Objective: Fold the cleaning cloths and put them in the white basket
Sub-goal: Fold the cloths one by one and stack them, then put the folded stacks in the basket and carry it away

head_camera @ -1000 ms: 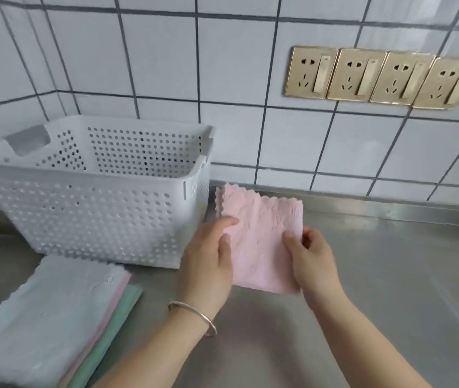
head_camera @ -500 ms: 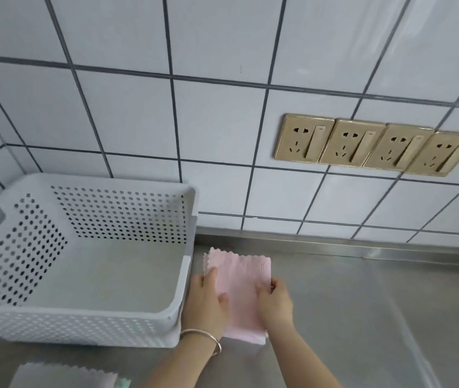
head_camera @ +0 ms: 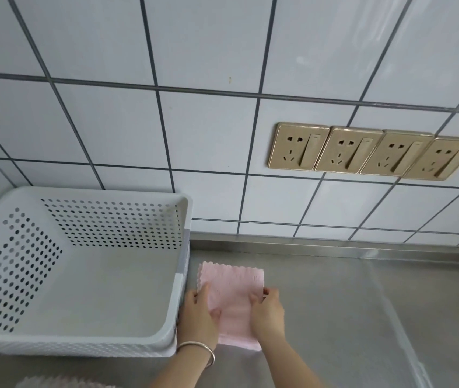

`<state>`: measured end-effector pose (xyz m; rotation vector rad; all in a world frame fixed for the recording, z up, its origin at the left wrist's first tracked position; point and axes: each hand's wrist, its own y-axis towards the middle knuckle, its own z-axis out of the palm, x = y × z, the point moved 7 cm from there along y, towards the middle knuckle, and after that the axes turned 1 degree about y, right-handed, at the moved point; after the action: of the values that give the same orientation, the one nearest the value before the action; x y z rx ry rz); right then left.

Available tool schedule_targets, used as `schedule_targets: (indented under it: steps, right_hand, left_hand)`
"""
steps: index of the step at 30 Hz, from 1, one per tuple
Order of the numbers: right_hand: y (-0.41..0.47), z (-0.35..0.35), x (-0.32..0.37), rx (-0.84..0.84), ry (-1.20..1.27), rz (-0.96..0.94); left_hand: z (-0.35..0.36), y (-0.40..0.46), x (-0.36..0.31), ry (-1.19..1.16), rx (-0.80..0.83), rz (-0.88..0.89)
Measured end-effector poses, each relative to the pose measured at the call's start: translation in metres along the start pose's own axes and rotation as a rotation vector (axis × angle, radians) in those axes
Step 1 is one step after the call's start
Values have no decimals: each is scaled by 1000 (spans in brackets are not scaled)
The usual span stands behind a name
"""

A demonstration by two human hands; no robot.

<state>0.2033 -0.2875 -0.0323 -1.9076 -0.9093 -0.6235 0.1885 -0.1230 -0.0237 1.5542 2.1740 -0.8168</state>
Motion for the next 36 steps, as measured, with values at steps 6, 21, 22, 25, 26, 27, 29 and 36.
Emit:
schedule_targets:
  steps: [6, 21, 22, 25, 26, 27, 29, 36]
  right_hand:
    - [6, -1, -5, -25, -177, 33]
    - [30, 24, -19, 108, -53, 233]
    - [31, 22, -19, 124, -14, 240]
    - [28, 12, -20, 191, 161, 305]
    - [25, 7, -22, 212, 223, 314]
    - [19, 2, -22, 229, 264, 310]
    - [7, -15, -18, 240, 301, 261]
    - [-61, -101, 52, 99, 307, -117]
  left_hand:
    - [-3, 2, -5, 32, -18, -116]
    - [16, 21, 9, -51, 149, -429]
    - [16, 21, 10, -135, 157, -476]
    - [20, 11, 7, -284, 271, -572]
    - [20, 5, 3, -304, 286, -578]
    - [19, 0, -2, -316, 286, -576]
    - [10, -13, -18, -317, 258, -528]
    - [-66, -59, -100, -334, 25, -133]
